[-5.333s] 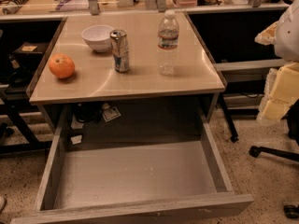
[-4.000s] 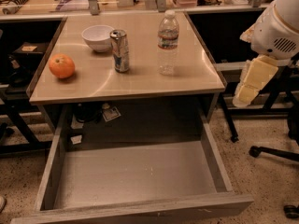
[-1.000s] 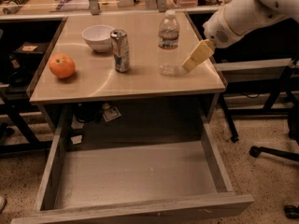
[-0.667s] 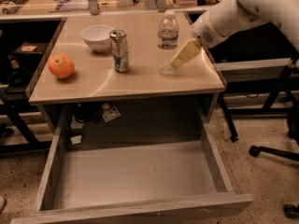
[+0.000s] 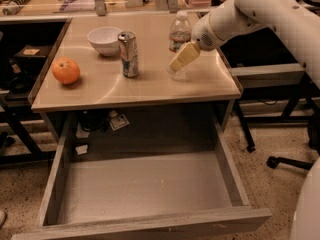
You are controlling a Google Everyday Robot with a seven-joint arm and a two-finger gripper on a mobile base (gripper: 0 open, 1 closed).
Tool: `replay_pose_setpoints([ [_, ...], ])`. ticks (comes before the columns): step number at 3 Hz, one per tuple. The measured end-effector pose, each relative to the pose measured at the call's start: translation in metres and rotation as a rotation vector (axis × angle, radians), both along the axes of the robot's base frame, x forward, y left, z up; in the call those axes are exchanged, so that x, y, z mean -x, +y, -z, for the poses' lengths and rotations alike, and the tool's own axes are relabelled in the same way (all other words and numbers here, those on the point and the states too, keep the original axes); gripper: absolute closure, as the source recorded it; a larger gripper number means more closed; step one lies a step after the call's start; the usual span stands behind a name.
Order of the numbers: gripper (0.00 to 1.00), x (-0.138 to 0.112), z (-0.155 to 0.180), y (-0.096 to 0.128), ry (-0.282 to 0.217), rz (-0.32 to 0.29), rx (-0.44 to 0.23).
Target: Place water bottle into top drawer
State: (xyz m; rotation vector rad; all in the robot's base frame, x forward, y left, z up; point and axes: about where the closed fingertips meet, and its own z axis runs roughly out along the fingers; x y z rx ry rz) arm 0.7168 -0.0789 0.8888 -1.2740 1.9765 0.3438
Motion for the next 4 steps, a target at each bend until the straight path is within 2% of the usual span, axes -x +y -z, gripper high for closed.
replay_pose_setpoints([
  [1, 0.19, -0.0002, 0.0001, 0.0001, 0.0, 0.0, 0.0],
  [4, 0.89, -0.0001, 0.0001, 0.0002, 0.0, 0.0, 0.0],
])
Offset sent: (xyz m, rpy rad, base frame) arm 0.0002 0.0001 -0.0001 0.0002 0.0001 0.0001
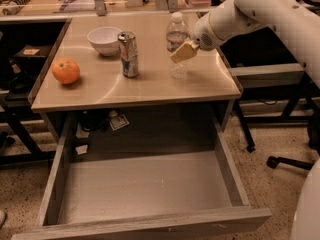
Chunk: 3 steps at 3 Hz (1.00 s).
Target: Place water bottle into top drawer
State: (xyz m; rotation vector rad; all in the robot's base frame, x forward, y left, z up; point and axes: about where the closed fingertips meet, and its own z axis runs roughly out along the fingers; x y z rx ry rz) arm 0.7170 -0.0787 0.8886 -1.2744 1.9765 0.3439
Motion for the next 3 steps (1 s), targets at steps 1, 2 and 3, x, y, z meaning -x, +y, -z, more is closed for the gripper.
replay_pose_setpoints([
  [1, 1.0, 0.004, -0.012, 0.001, -0.019, -0.012, 0.054],
  [2, 1.0, 0.03, -0.032, -0.012, -0.046, 0.027, 0.081],
  [3, 1.0, 0.069, -0.035, -0.025, -0.047, 0.087, 0.085],
])
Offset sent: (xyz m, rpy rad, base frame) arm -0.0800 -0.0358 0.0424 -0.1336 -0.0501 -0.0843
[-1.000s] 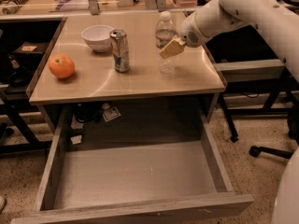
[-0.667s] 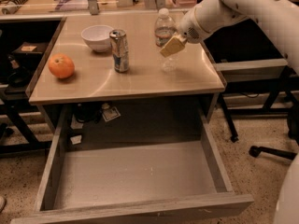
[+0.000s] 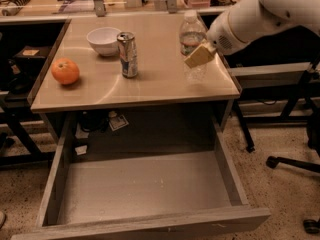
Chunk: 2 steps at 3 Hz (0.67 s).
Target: Place water bottle into top drawer
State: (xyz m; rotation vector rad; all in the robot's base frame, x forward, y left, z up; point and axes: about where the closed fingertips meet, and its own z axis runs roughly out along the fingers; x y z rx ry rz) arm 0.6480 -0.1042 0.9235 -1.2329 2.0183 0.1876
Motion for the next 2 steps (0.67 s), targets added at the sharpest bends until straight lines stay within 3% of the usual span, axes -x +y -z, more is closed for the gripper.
replay_pose_setpoints([
  [1, 1.0, 0.0489, 0.0189, -0.0143, 0.033, 0.06, -0.012],
  [2, 1.0, 0.0489, 0.0187, -0.0143, 0.033, 0.06, -0.011],
])
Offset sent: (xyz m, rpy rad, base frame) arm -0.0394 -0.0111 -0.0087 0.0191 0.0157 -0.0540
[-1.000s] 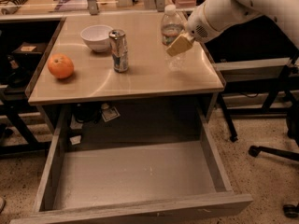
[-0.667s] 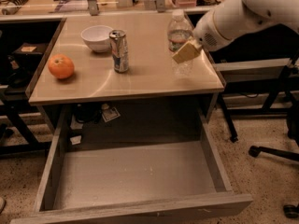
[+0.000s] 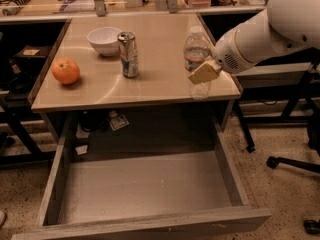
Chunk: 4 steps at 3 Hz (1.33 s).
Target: Place water bottle into top drawer
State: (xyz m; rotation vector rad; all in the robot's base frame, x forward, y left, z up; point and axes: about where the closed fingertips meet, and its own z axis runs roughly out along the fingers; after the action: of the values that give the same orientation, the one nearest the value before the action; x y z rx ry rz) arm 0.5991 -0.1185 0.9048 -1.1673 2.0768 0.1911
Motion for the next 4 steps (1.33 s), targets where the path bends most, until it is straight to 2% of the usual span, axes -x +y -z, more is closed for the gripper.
replay_pose_setpoints([
  [1, 1.0, 0.026, 0.004, 0.003, 0.026, -0.004, -0.008],
  [3, 1.0, 0.111, 0.041, 0.015, 0.134, 0.034, -0.086],
  [4, 1.0, 0.111, 0.041, 0.015, 0.134, 0.034, -0.086],
])
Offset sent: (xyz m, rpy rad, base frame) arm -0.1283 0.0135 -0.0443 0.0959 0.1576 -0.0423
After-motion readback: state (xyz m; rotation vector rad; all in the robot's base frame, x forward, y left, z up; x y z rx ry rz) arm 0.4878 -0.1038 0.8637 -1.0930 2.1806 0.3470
